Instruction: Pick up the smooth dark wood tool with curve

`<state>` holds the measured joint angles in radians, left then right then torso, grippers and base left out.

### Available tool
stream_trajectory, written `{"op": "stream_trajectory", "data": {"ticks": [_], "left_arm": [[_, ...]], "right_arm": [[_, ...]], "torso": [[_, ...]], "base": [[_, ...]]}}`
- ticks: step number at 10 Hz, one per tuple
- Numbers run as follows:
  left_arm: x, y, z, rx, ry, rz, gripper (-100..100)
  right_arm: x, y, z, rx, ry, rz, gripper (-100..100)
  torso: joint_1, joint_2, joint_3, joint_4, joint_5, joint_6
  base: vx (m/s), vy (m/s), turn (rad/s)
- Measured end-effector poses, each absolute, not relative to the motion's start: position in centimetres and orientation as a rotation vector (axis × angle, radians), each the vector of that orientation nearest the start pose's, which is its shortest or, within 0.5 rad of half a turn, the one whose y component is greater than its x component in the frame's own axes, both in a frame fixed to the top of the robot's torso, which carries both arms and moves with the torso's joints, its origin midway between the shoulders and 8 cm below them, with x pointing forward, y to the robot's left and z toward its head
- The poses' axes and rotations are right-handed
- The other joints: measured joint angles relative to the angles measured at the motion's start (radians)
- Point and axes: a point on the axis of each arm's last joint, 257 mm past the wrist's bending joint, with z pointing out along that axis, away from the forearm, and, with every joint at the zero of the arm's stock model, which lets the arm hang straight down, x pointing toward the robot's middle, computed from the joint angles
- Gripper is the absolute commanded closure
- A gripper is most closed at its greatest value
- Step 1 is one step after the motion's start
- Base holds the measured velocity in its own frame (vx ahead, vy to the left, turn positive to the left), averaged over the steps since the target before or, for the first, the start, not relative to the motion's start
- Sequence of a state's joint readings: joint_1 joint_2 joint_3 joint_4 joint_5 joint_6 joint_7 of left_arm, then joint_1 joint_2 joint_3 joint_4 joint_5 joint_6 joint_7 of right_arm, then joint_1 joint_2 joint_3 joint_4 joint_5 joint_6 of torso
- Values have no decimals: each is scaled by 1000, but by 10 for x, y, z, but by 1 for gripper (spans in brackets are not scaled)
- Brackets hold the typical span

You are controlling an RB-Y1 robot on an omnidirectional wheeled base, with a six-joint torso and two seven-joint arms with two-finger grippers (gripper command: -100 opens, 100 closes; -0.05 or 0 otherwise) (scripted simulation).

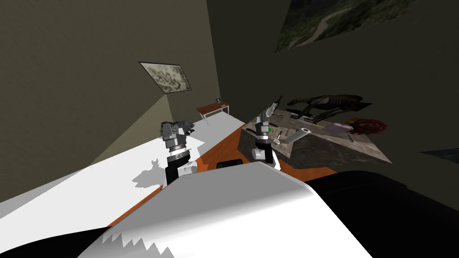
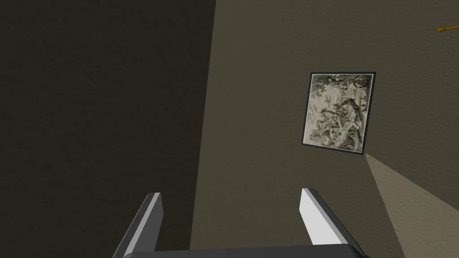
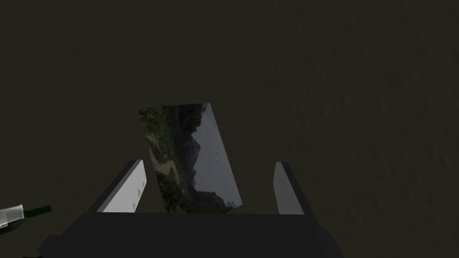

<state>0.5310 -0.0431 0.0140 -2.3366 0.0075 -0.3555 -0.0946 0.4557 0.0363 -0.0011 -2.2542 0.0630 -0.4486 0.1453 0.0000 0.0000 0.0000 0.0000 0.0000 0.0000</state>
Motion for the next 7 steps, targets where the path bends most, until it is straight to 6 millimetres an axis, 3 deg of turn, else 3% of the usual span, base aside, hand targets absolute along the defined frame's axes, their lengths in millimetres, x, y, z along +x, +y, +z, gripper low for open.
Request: {"op": "stream_trajectory", "data": {"ticks": [7], "left_arm": [[351, 295, 12, -747, 676, -1167, 0]], "right_arm": [[370, -241, -41, 576, 909, 1185, -100]], "torso": [[5, 3, 2, 1, 1, 0]], "base": [[-57, 90, -46]]}}
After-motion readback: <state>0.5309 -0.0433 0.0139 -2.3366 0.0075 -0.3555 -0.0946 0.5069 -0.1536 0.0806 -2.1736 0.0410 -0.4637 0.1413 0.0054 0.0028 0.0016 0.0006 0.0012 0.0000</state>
